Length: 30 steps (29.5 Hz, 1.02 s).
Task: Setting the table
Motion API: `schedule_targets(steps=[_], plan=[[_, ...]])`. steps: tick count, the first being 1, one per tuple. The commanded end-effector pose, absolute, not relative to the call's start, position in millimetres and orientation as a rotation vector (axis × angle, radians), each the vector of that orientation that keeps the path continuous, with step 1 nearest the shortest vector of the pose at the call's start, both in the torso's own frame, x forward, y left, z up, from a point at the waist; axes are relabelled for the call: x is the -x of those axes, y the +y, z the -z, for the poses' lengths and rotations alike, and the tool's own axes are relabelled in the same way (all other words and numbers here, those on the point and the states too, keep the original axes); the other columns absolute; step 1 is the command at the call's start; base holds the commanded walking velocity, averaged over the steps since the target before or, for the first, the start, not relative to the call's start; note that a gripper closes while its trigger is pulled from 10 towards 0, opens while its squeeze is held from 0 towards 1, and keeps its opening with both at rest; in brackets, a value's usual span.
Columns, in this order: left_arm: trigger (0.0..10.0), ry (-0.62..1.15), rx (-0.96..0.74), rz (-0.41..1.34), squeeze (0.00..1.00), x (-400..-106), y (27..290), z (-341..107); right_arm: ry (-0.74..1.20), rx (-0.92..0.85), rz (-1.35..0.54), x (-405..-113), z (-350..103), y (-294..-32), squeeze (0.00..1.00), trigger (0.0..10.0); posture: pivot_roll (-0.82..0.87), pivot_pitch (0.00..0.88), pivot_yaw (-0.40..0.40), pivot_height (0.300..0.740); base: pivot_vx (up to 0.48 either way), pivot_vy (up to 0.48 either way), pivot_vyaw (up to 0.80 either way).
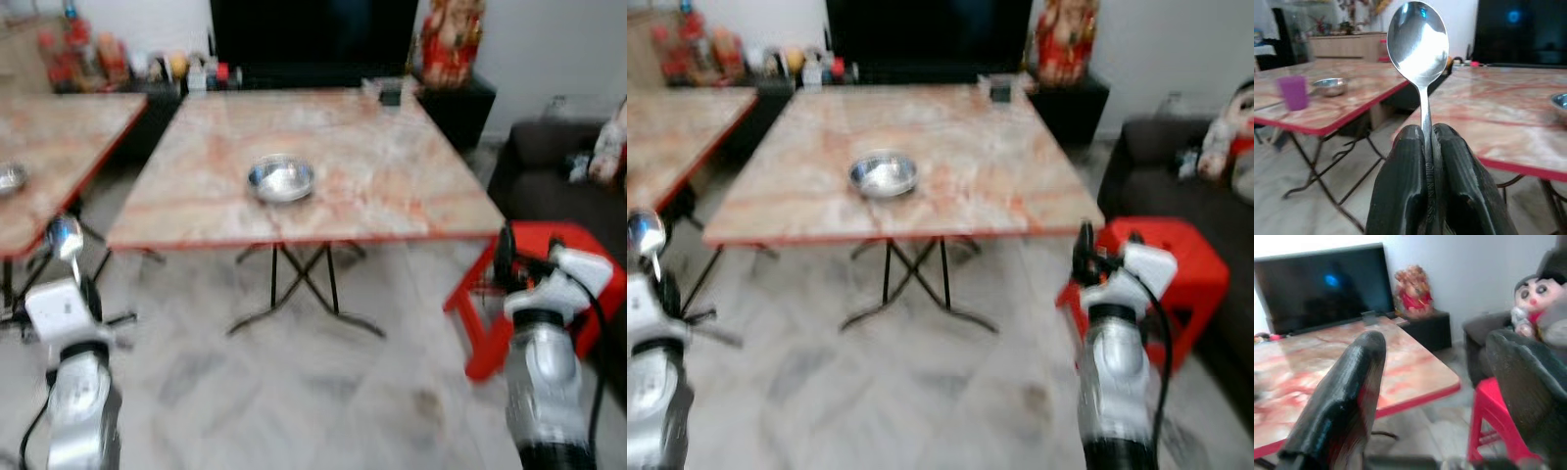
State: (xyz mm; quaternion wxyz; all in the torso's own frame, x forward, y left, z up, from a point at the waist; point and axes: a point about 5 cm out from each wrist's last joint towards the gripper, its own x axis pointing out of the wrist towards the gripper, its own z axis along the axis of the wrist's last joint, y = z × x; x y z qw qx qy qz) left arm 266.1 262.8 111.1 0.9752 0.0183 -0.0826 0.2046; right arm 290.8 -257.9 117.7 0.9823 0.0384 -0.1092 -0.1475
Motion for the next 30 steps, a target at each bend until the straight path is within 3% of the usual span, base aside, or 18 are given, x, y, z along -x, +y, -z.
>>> schedule_targets(steps=[1, 30], plan=[[10.0, -0.179, -0.054, -0.426, 0.0, -266, 269, -117, -0.24, -0.083, 0.269, -296, -123, -250, 0.0, 10.0, 0.01, 0.0, -0.018, 0.74, 0.45, 0.0, 0.0], [10.0, -0.176, -0.048, -0.334, 0.0, -277, 248, -117, -0.258, -0.096, 0.237, -300, -126, -241, 0.0, 10.0, 0.0, 0.0, -0.014, 0.74, 0.418, 0.0, 0.0]])
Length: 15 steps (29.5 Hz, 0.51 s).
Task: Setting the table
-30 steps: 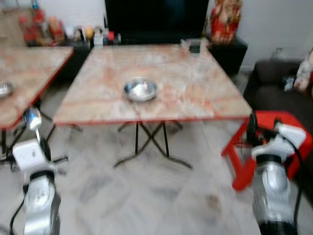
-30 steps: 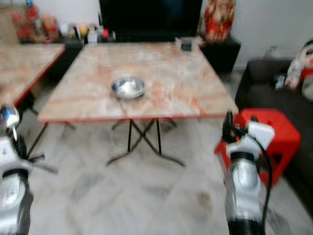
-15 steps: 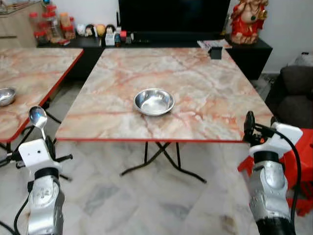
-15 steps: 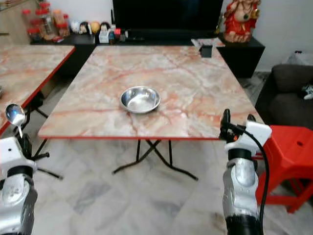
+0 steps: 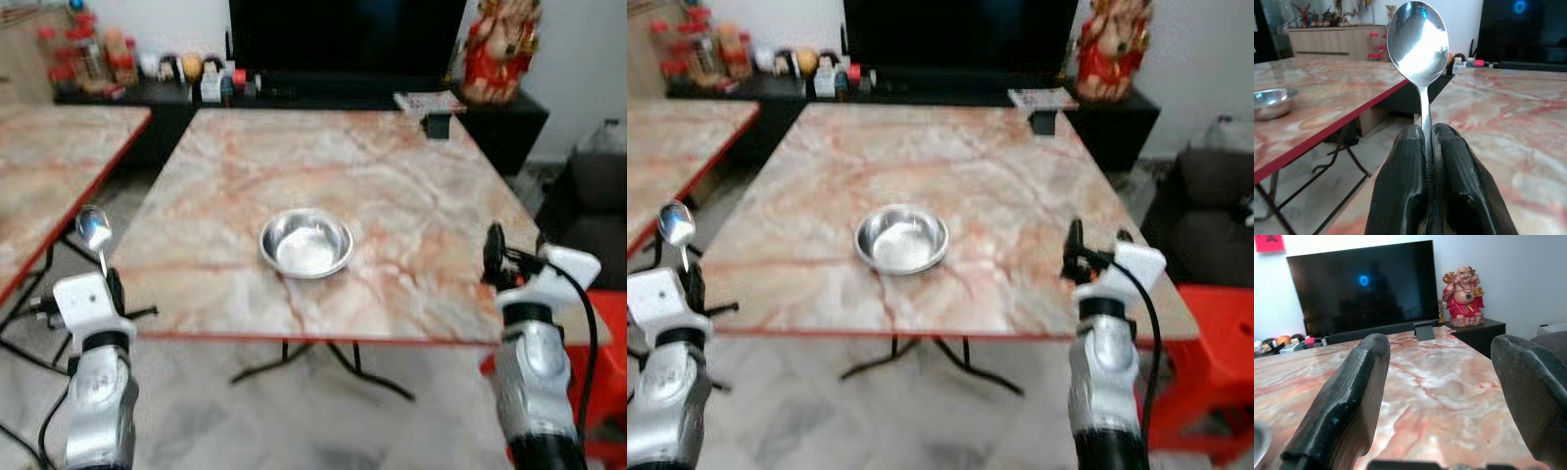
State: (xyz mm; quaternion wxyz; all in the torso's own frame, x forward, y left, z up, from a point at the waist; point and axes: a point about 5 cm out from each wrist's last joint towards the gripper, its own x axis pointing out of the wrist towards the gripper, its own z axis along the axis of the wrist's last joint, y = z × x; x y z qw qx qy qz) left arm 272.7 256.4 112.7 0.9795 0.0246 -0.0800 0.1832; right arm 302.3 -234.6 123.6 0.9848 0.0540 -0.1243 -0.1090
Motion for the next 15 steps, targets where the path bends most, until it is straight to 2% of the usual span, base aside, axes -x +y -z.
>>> schedule_targets(steps=[1, 5, 15], plan=[[10.0, -0.173, -0.04, -0.32, 0.0, -277, 246, -117, -0.257, -0.099, 0.231, -300, -125, -239, 0.0, 10.0, 0.01, 0.0, -0.009, 0.74, 0.356, 0.0, 0.0], [10.0, -0.159, -0.035, -0.289, 0.0, -276, 240, -116, -0.253, -0.107, 0.231, -300, -123, -236, 0.0, 10.0, 0.01, 0.0, -0.003, 0.74, 0.33, 0.0, 0.0], [10.0, -0.09, 0.015, -0.161, 0.0, -274, 219, -109, -0.239, -0.113, 0.234, -299, -119, -236, 0.0, 10.0, 0.01, 0.0, -0.001, 0.74, 0.0, 0.0, 0.0]])
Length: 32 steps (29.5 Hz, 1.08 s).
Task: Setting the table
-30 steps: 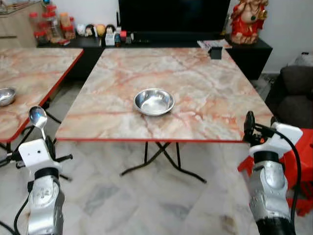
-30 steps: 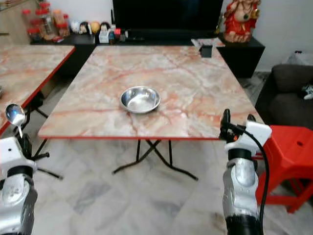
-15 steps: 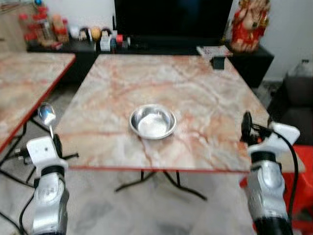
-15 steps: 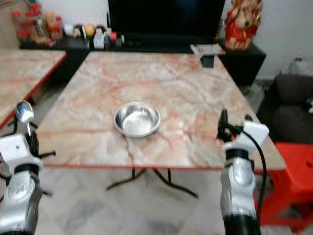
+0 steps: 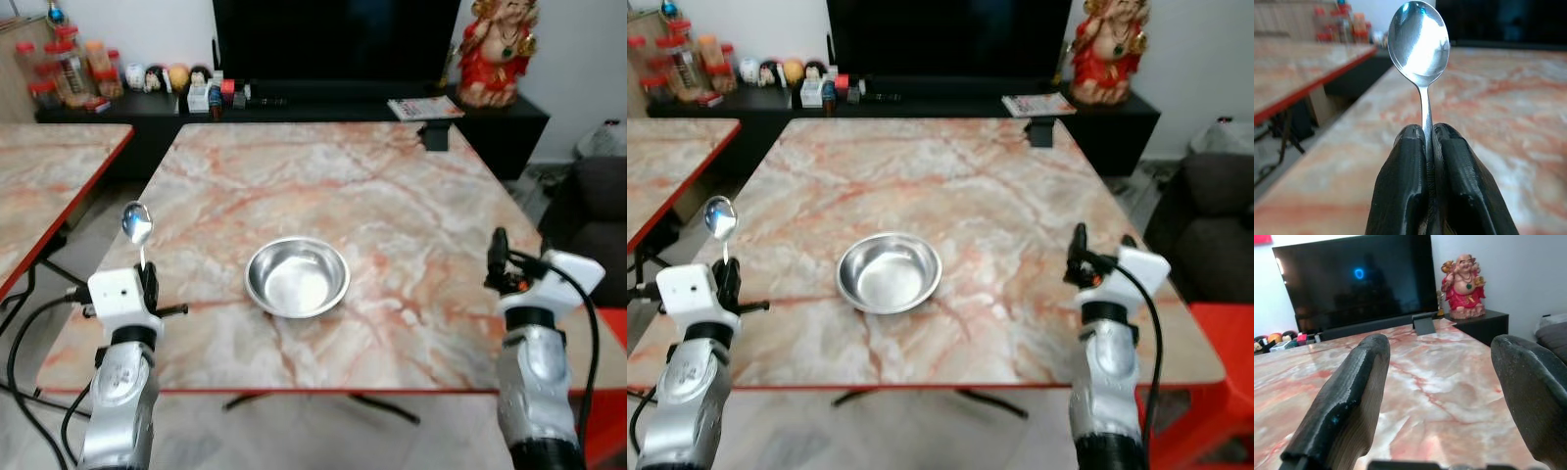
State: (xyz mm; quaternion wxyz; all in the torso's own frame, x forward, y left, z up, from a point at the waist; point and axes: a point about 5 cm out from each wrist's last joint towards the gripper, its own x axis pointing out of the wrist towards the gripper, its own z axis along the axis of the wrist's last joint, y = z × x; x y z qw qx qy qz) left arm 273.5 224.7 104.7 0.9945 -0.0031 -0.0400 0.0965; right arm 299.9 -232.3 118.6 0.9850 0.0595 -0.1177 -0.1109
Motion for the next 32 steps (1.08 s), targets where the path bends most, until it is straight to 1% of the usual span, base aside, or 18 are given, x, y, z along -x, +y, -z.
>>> schedule_targets(steps=[1, 2, 4, 6, 12, 21, 32], plan=[[10.0, -0.073, 0.021, -0.144, 0.0, -274, 216, -107, -0.237, -0.111, 0.232, -299, -119, -236, 0.0, 10.0, 0.01, 0.0, -0.001, 0.74, 0.0, 0.0, 0.0], [10.0, -0.07, 0.021, -0.142, 0.0, -274, 215, -107, -0.237, -0.111, 0.232, -299, -119, -236, 0.0, 10.0, 0.01, 0.0, -0.001, 0.74, 0.0, 0.0, 0.0], [10.0, 0.005, -0.008, -0.064, 0.0, -275, 204, -99, -0.236, -0.112, 0.226, -299, -119, -234, 0.0, 10.0, 0.02, 0.0, -0.008, 0.74, 0.0, 0.0, 0.0], [10.0, 0.036, -0.014, -0.024, 0.0, -276, 197, -95, -0.231, -0.111, 0.22, -300, -119, -233, 0.0, 10.0, 0.02, 0.0, -0.006, 0.74, 0.0, 0.0, 0.0], [10.0, -0.028, 0.009, -0.046, 0.0, -280, 198, -105, -0.226, -0.115, 0.21, -299, -117, -229, 0.0, 10.0, 0.01, 0.0, -0.003, 0.74, 0.0, 0.0, 0.0], [10.0, -0.032, 0.0, -0.032, 0.0, -283, 196, -109, -0.215, -0.127, 0.201, -297, -113, -223, 0.0, 10.0, 0.01, 0.0, 0.013, 0.74, 0.0, 0.0, 0.0], [10.0, -0.022, -0.002, -0.022, 0.0, -282, 195, -107, -0.203, -0.128, 0.192, -296, -110, -220, 0.0, 10.0, 0.01, 0.0, 0.012, 0.74, 0.251, 0.0, 0.0]])
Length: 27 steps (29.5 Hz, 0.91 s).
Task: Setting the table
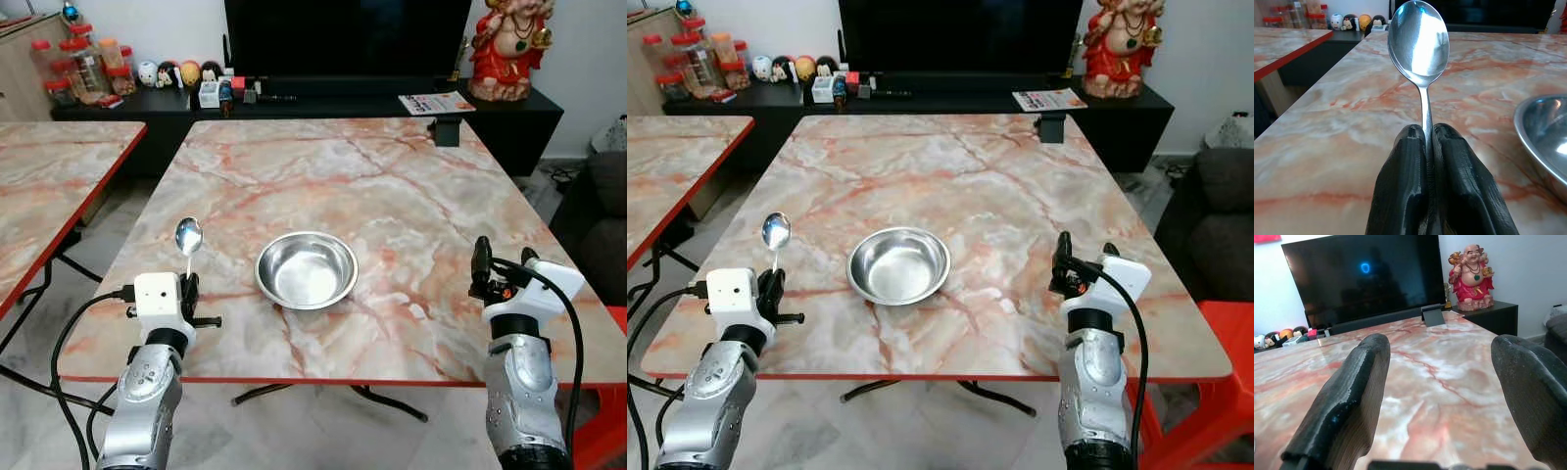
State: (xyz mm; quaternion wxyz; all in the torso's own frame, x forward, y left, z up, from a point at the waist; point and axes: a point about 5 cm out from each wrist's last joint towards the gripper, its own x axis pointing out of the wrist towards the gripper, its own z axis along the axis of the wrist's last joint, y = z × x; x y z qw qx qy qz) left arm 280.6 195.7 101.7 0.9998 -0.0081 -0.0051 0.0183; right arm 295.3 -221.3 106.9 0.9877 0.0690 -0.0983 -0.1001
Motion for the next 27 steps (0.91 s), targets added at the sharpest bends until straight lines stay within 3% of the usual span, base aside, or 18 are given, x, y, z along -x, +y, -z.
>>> schedule_targets(steps=[1, 5, 27], plan=[[10.0, -0.022, -0.001, -0.022, 0.0, -281.4, 194.7, -107.0, -0.203, -0.128, 0.192, -295.9, -110.3, -219.5, 0.0, 10.0, 0.01, 0.0, 0.011, 0.74, 0.255, 0.0, 0.0], [10.0, -0.024, 0.002, -0.022, 0.0, -280.5, 194.7, -107.4, -0.201, -0.132, 0.192, -296.5, -110.2, -219.7, 0.0, 10.0, 0.01, 0.0, 0.009, 0.74, 0.254, 0.0, 0.0], [10.0, 0.006, 0.003, 0.07, 0.0, -278.8, 186.0, -104.1, -0.187, -0.135, 0.181, -295.8, -107.7, -217.1, 0.0, 10.0, 0.01, 0.0, 0.012, 0.74, 0.0, 0.0, 0.0]])
